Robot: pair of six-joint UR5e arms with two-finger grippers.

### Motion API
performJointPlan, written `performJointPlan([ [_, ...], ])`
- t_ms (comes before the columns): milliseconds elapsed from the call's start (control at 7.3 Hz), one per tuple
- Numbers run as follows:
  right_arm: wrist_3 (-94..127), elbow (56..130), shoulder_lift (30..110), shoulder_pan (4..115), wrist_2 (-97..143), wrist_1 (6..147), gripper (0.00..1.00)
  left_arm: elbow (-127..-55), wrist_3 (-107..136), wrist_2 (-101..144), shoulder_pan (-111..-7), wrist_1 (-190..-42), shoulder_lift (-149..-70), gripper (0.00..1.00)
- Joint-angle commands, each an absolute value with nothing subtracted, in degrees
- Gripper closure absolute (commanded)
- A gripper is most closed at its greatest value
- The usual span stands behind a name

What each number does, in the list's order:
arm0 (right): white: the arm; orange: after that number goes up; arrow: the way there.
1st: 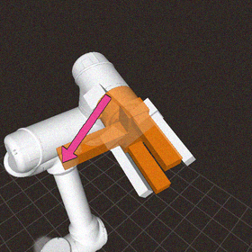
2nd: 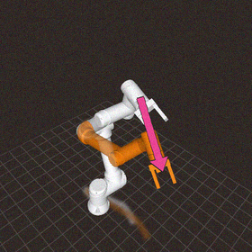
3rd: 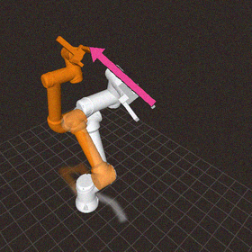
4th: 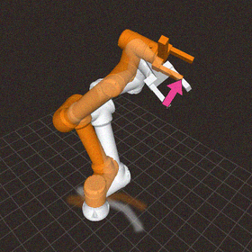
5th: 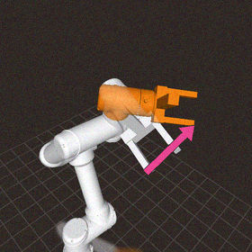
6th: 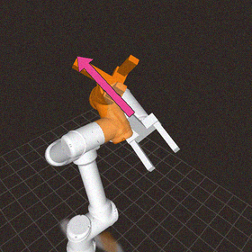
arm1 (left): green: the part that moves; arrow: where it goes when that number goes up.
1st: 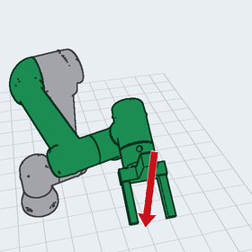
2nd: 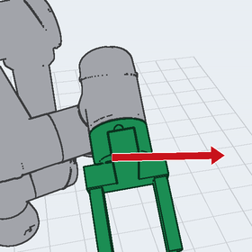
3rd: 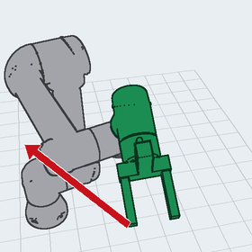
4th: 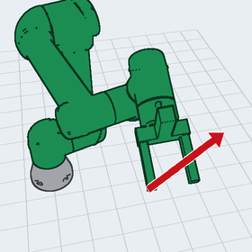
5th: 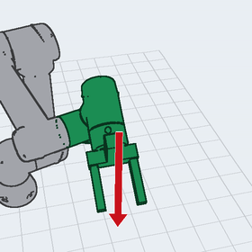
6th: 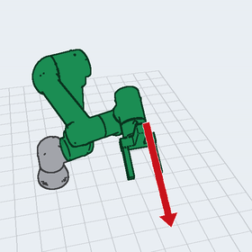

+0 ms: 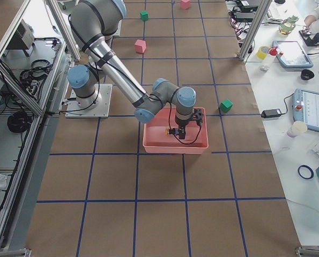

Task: Align button upright
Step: 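Lower the right gripper into the bin and grasp the button switch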

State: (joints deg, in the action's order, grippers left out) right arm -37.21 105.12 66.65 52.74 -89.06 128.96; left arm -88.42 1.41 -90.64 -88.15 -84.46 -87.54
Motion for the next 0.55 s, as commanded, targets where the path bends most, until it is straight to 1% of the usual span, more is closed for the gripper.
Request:
performJointPlan([
  [0,-37.35,105.56,66.36,52.73,-89.29,128.94,0.00,-88.42,1.41,-90.70,-88.15,-84.46,-87.54,0.00],
  [411,-37.35,107.66,66.44,52.73,-89.39,128.85,0.00,-88.42,1.41,-90.70,-88.15,-84.46,-87.54,0.00],
])
